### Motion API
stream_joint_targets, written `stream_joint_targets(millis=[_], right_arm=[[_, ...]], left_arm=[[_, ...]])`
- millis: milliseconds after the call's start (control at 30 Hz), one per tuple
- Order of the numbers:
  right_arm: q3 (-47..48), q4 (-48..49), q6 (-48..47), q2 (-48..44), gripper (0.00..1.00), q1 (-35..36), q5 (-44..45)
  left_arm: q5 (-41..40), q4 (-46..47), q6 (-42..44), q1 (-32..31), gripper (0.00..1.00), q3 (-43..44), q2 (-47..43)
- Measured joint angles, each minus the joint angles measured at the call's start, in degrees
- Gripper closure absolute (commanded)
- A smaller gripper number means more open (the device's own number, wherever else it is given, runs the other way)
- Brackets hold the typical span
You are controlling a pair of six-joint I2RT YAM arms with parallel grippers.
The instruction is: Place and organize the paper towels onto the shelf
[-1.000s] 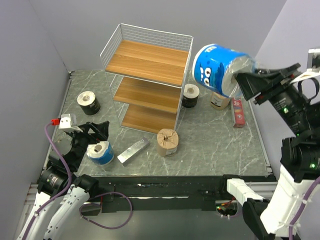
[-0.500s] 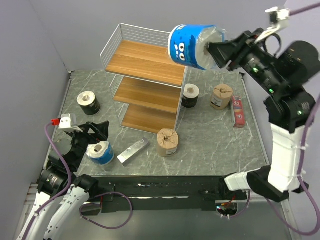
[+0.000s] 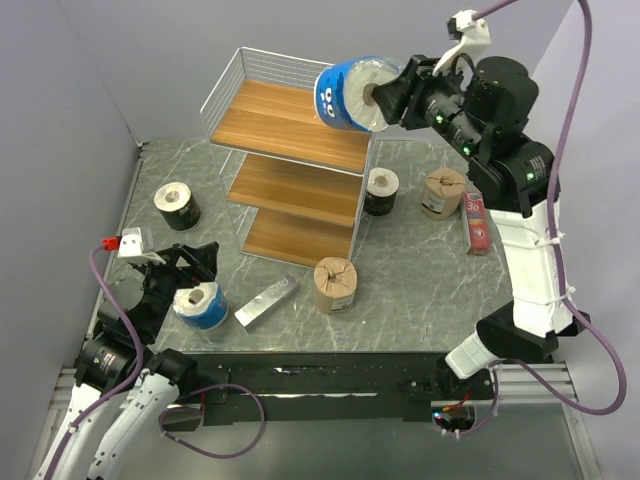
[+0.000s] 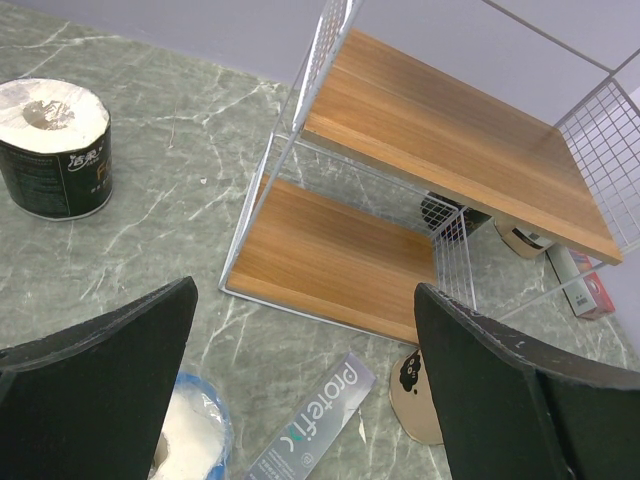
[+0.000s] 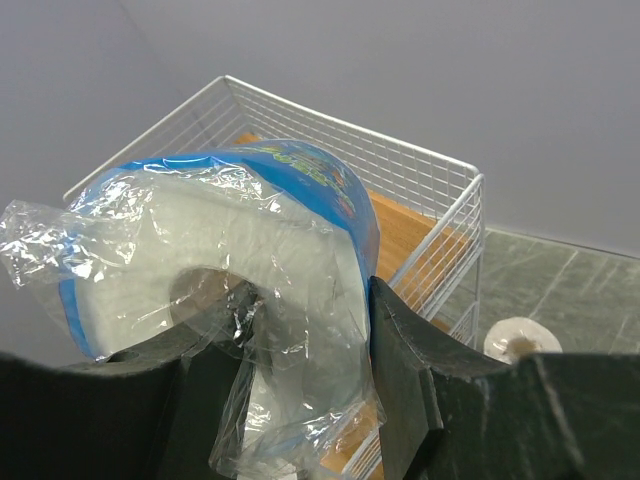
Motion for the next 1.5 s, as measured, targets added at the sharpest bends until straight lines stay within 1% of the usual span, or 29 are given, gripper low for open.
stream_joint_targets(millis=[267, 500, 567, 600, 767, 933, 1367, 1500], right_arm=[[0.9, -0.9, -1.6, 1.8, 0.59, 4.3, 5.9], [3.2, -1.7, -1.9, 4.1, 0.54, 5.8, 10.5], [3.4, -2.0, -1.9, 4.7, 0.5, 5.9, 11.8], [3.4, -2.0, -1.9, 4.9, 0.47, 5.9, 12.1], [3.4, -1.8, -1.6, 5.2, 0.41, 6.1, 12.9], [3.8, 0.0, -1.4, 5.2, 0.32, 6.1, 13.4], [3.8, 1.7, -1.4, 4.8, 0.31, 6.5, 13.8], [0.4, 2.5, -2.6, 2.1, 0.31, 7.8, 14.2]], left_arm=[[0.0, 0.0, 0.0, 0.0, 0.04, 0.0, 0.0], [0.0, 0.0, 0.0, 0.0, 0.04, 0.0, 0.0], [0.0, 0.0, 0.0, 0.0, 0.04, 0.0, 0.0], [0.0, 0.0, 0.0, 0.0, 0.04, 0.0, 0.0], [0.0, 0.0, 0.0, 0.0, 0.03, 0.0, 0.0], [0.0, 0.0, 0.0, 0.0, 0.04, 0.0, 0.0], [0.0, 0.0, 0.0, 0.0, 0.03, 0.0, 0.0], [0.0, 0.0, 0.0, 0.0, 0.04, 0.0, 0.0]])
